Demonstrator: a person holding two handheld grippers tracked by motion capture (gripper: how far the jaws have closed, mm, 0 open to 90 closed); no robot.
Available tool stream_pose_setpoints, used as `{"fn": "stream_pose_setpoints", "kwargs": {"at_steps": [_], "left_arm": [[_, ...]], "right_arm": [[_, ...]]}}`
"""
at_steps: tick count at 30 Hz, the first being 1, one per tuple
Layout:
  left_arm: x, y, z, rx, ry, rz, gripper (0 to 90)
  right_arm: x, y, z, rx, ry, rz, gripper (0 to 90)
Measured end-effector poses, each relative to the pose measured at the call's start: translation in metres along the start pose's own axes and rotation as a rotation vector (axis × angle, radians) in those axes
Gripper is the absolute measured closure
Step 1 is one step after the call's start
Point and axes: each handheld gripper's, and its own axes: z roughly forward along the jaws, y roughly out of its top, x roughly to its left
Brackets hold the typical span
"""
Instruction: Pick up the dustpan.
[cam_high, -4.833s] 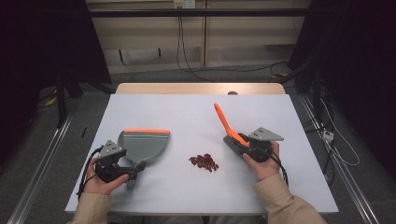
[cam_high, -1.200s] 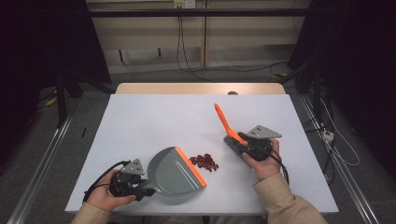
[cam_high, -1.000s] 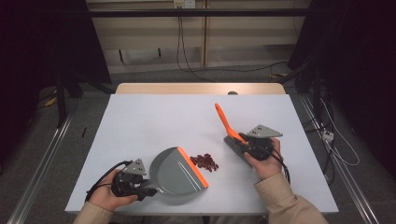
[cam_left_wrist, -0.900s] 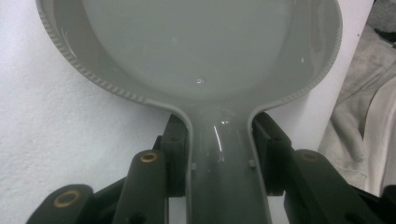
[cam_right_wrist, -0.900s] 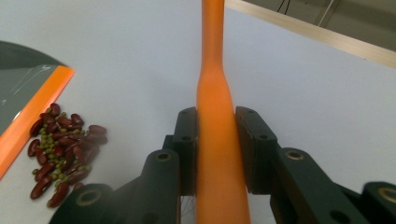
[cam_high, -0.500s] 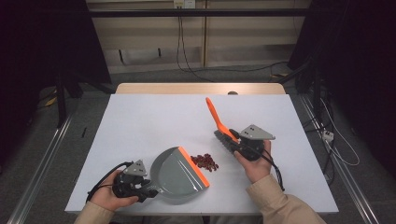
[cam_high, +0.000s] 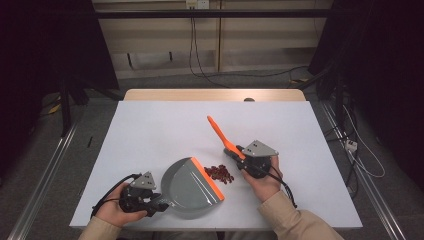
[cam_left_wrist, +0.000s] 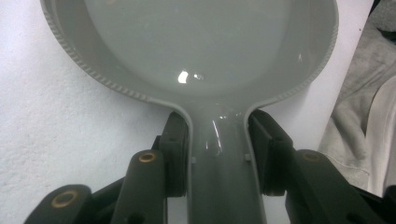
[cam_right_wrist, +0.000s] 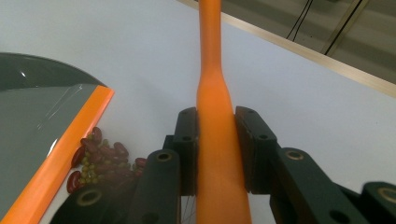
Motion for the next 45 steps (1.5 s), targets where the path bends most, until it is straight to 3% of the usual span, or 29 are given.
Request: {"fn": "stream_pose_setpoints", "kwargs": {"at_steps": [10, 23, 25, 31, 45], "left_arm": [[-0.002, 0.001, 0.000, 0.017, -0.010, 0.017, 62.6], [-0.004, 0.003, 0.001, 0.024, -0.019, 0.006, 62.6], [-0.004, 0.003, 0.001, 0.025, -0.020, 0.007, 62.6], [-0.005, 0.003, 0.001, 0.032, -0.025, 0.017, 62.6], [-0.005, 0.005, 0.003, 0.025, -0.032, 0.006, 62.6]], "right_arm": [[0.001, 0.000, 0.000, 0.006, -0.005, 0.048, 71.3], [0.017, 0.001, 0.000, 0.015, 0.001, 0.050, 70.1], [0.023, 0.001, 0.001, 0.018, -0.007, 0.021, 69.9], [0.029, 0.001, 0.003, 0.021, -0.003, 0.011, 69.6], [0.037, 0.002, 0.003, 0.005, 0.045, 0.092, 69.4]]}}
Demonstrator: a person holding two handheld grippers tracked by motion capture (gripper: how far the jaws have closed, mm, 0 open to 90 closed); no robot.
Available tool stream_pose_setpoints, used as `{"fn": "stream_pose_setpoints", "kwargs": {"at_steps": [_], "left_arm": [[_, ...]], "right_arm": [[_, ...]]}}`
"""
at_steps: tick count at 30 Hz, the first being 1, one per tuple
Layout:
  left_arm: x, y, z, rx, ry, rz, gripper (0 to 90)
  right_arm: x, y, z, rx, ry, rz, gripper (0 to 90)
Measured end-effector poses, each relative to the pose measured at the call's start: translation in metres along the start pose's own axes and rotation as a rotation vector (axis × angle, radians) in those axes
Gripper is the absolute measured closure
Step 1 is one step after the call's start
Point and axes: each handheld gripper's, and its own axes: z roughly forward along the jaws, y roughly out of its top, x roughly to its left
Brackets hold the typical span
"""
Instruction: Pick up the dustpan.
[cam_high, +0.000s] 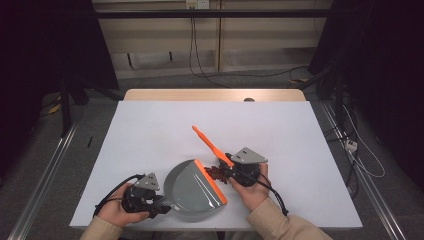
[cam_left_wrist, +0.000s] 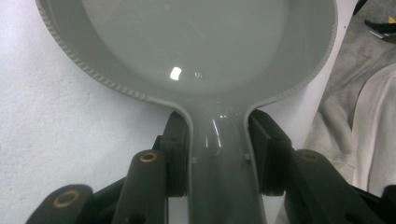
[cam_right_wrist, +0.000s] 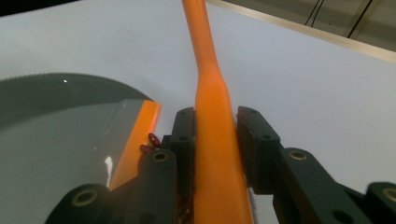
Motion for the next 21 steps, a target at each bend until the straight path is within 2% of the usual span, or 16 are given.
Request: {"fn": "stream_pose_setpoints", "kwargs": {"at_steps": [3, 5, 8, 9, 12, 15, 19, 21], "left_arm": [[0.001, -0.001, 0.000, 0.001, -0.005, 0.003, 62.6], [0.001, -0.001, 0.000, -0.003, -0.007, 0.003, 62.6], [0.001, -0.001, 0.000, -0.003, -0.008, 0.003, 62.6], [0.001, -0.001, 0.000, -0.001, -0.008, 0.002, 62.6], [0.002, -0.001, 0.000, -0.003, -0.010, 0.001, 62.6], [0.002, -0.001, 0.000, -0.005, -0.010, 0.001, 62.6], [0.002, -0.001, 0.000, -0.006, -0.012, 0.000, 62.5], [0.002, -0.001, 0.000, -0.004, -0.009, 0.001, 62.5]], "right_arm": [[-0.002, 0.002, -0.001, -0.005, -0.025, -0.048, 69.8], [-0.006, 0.005, -0.001, 0.012, -0.019, -0.067, 70.1], [-0.015, 0.009, -0.003, 0.034, -0.010, -0.060, 70.7], [-0.018, 0.010, -0.003, 0.042, -0.022, -0.064, 70.9], [-0.026, 0.015, -0.003, 0.077, 0.000, -0.046, 70.9], [-0.031, 0.020, -0.002, 0.118, 0.014, -0.051, 70.5], [-0.036, 0.027, 0.003, 0.190, 0.034, -0.071, 68.2], [-0.039, 0.030, 0.007, 0.233, 0.061, -0.056, 66.7]]}}
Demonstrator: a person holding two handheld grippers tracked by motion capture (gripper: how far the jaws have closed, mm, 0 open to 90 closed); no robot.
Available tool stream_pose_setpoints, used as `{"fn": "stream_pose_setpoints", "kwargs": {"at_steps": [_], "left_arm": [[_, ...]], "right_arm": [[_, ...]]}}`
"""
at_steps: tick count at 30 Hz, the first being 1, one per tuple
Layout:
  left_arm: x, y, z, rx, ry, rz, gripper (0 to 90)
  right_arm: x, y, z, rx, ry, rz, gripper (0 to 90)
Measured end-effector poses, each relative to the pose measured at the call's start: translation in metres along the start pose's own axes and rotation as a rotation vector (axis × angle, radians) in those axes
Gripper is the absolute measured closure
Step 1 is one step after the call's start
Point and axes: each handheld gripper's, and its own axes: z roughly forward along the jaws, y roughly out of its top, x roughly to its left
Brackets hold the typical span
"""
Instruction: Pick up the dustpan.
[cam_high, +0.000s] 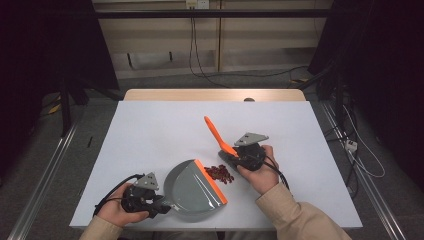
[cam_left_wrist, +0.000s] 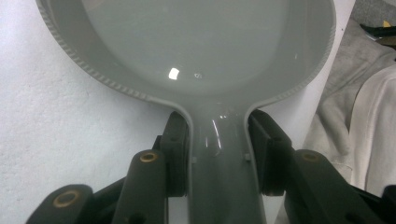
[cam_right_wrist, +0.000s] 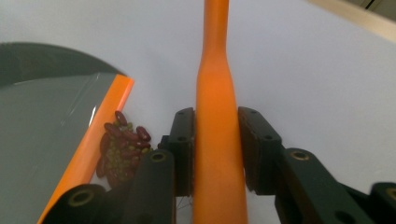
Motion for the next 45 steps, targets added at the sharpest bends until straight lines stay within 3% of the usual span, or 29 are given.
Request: {"fn": "stream_pose_setpoints", "kwargs": {"at_steps": [4, 7, 11, 15, 19, 23, 26, 42, 45], "left_arm": [[0.000, -0.001, 0.000, -0.003, -0.005, -0.003, 62.6], [0.001, 0.000, 0.000, -0.004, -0.007, -0.005, 62.6], [0.000, 0.000, 0.000, -0.001, -0.003, -0.003, 62.7], [0.000, 0.000, 0.000, -0.003, 0.000, -0.004, 62.7], [-0.001, 0.001, 0.001, -0.003, -0.009, -0.012, 62.6], [-0.001, 0.001, 0.001, 0.001, -0.002, -0.012, 62.6], [0.000, 0.002, 0.001, 0.007, -0.002, -0.005, 62.6], [-0.004, 0.012, 0.010, -0.003, -0.006, -0.046, 62.6], [-0.003, 0.013, 0.011, 0.005, -0.008, -0.039, 62.7]], "right_arm": [[-0.003, 0.005, 0.007, 0.066, -0.011, -0.017, 70.7], [-0.003, 0.006, 0.007, 0.068, -0.011, 0.011, 71.1], [0.007, 0.001, 0.006, 0.033, -0.014, 0.024, 71.3], [0.025, -0.002, 0.008, 0.000, -0.051, -0.009, 71.3], [0.033, -0.004, 0.008, -0.011, -0.063, -0.026, 71.3], [0.037, -0.005, 0.008, -0.023, -0.056, -0.004, 71.3], [0.041, -0.007, 0.008, -0.030, -0.069, -0.013, 71.2], [0.054, -0.006, 0.011, -0.068, -0.053, 0.045, 71.0], [0.056, -0.006, 0.012, -0.078, -0.048, 0.060, 71.0]]}}
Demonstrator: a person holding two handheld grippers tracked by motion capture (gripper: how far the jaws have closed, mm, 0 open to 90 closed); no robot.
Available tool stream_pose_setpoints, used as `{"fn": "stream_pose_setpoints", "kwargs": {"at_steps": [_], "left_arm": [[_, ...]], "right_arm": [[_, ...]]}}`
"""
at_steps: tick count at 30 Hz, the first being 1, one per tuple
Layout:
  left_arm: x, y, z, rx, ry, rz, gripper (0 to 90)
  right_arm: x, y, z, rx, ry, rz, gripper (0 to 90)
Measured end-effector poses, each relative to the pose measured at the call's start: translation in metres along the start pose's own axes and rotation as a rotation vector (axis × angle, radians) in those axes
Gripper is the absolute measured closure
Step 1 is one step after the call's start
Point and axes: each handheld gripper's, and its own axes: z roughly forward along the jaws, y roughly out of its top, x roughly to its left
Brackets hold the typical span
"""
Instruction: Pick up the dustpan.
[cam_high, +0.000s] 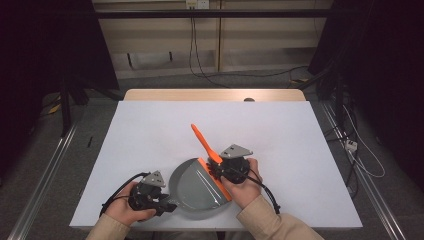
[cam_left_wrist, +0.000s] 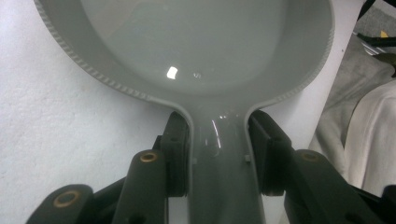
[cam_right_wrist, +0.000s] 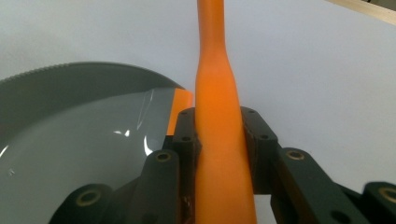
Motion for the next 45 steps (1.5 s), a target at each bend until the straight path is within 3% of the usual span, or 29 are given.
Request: {"fn": "stream_pose_setpoints", "kwargs": {"at_steps": [13, 21, 24, 26, 28, 33, 40, 45], "left_arm": [[0.000, 0.000, 0.000, -0.011, -0.005, -0.019, 62.7], [0.001, -0.001, 0.000, -0.004, -0.004, -0.015, 62.7], [0.001, -0.001, 0.000, -0.005, -0.007, -0.022, 62.8], [0.002, -0.002, 0.000, -0.012, -0.008, -0.028, 62.8], [0.003, -0.002, -0.001, -0.010, -0.008, -0.018, 62.8], [0.003, -0.002, -0.001, -0.013, -0.011, -0.021, 62.8], [0.005, -0.003, -0.002, -0.006, -0.010, -0.018, 62.7], [0.005, -0.003, -0.002, -0.005, -0.014, -0.024, 62.8]], "right_arm": [[0.013, 0.001, 0.002, -0.030, 0.015, 0.008, 71.0], [0.024, 0.006, 0.000, -0.063, 0.066, 0.002, 71.2], [0.025, 0.011, -0.001, -0.084, 0.126, 0.033, 71.2], [0.026, 0.013, -0.002, -0.090, 0.113, 0.015, 71.2], [0.021, 0.015, -0.003, -0.099, 0.125, 0.032, 71.2], [0.005, 0.017, -0.007, -0.119, 0.083, 0.026, 71.2], [-0.017, 0.011, -0.002, -0.107, 0.022, 0.029, 71.2], [-0.028, 0.006, 0.008, -0.082, -0.040, -0.009, 71.2]]}}
